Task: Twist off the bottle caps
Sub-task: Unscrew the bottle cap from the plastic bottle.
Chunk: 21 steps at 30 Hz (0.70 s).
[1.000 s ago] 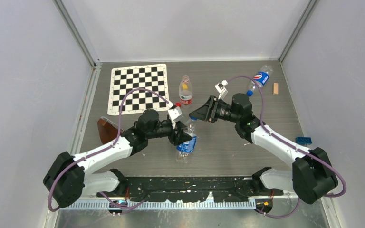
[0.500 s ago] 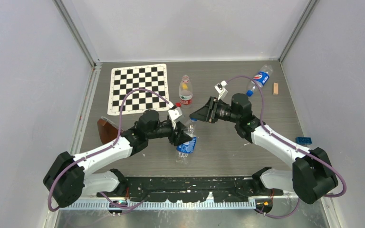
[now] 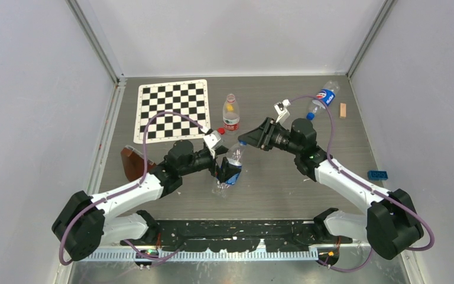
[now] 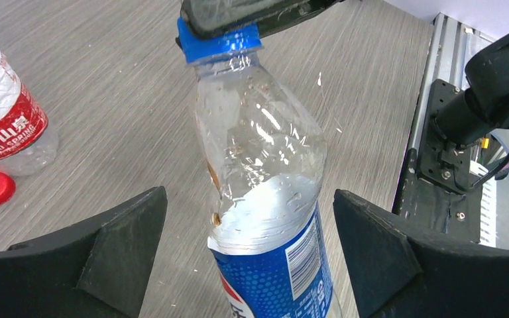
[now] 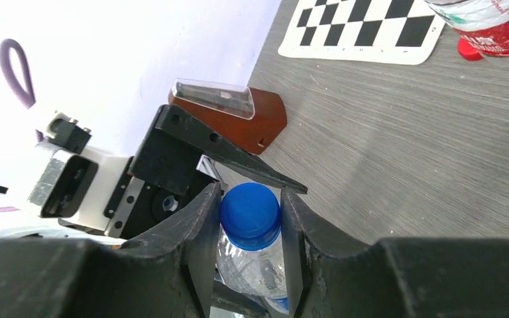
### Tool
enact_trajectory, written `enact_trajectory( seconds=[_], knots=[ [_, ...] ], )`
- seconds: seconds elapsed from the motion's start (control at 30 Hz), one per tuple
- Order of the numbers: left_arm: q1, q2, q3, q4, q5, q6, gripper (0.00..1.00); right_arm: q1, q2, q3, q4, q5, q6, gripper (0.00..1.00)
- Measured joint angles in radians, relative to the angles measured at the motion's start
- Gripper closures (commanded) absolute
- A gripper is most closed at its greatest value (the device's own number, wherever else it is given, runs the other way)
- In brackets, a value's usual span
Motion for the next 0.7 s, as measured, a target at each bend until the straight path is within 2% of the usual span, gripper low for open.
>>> enact_trajectory(
  seconds=[0.23,0.43,0.57,0.7],
  knots=[
    [0.0,-0.001,-0.023,0.076,0.003,-0.01,0.0,0.0,-0.028,-0.028,0.077,0.037,0.049,0.88],
    [0.0,-0.001,-0.027,0.052,-0.008,-0.021,0.01,0.0,-0.028,-0.028,0.083,0.045,0.058,0.88],
    [0.0,0.0,-0.025,0.028,0.001,-0.021,0.1,0.0,-0.033,-0.032,0.09,0.048,0.059,0.88],
    [0.0,0.01,-0.017,0.025,0.008,-0.023,0.14,0.0,-0.037,-0.038,0.101,0.047,0.064,0.87]
  ],
)
